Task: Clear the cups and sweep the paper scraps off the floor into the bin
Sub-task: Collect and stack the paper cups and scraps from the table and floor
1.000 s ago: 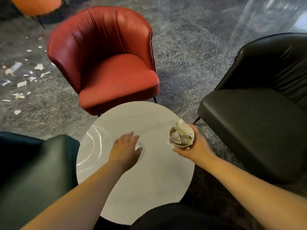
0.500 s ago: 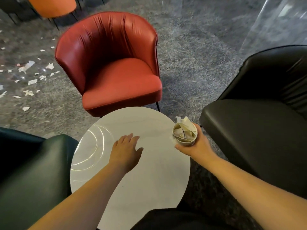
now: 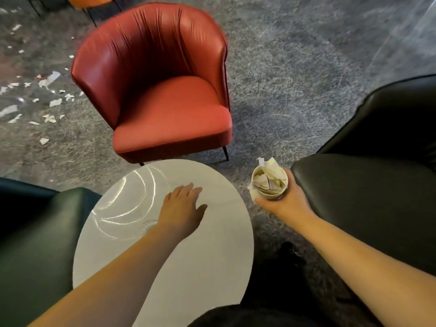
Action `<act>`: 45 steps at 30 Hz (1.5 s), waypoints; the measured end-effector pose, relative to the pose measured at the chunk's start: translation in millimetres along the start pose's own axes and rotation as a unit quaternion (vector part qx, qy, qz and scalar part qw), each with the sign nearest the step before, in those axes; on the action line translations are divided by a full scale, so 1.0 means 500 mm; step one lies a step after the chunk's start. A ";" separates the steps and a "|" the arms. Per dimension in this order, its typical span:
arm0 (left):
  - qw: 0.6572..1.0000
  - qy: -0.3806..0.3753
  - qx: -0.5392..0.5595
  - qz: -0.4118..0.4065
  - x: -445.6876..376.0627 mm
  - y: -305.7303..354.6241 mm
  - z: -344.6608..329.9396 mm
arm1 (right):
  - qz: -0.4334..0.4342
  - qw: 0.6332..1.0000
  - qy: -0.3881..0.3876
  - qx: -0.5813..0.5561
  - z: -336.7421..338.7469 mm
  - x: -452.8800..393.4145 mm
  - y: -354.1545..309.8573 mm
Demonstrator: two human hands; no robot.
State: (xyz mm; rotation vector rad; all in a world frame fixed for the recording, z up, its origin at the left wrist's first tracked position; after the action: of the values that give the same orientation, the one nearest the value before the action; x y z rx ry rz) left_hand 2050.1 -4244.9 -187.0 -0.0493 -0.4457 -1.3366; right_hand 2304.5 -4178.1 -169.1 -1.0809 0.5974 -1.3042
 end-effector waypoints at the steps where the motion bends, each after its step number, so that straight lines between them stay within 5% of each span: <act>1: 1.000 0.004 0.003 0.010 -0.021 0.021 -0.002 | 0.005 1.000 -0.012 0.011 0.024 -0.028 0.002; 14: 0.994 0.036 0.033 0.100 -0.236 0.257 0.012 | 0.083 0.987 -0.083 0.113 0.296 -0.328 0.016; 30: 0.999 0.012 0.012 0.040 -0.579 0.330 0.136 | 0.042 0.996 -0.058 0.055 0.366 -0.601 0.007; 45: 0.994 -0.014 -0.040 -0.102 -1.074 0.297 0.358 | -0.018 1.000 0.025 0.001 0.311 -1.047 -0.165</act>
State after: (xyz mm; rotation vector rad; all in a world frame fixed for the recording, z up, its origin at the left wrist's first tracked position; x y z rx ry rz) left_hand 2053.1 -3659.7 -173.4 -0.0909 -0.4291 -1.5556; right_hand 2285.1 -3626.9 -140.9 -1.0643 0.6161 -1.3673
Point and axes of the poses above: each hand's wrist, its own x-axis away from the middle knuckle, its own z-axis out of the back of the hand, y = z × x, the point moved 4 cm from there along -x, towards the middle knuckle, and after that the axes turned 7 degrees about x, right-handed, at the moved point
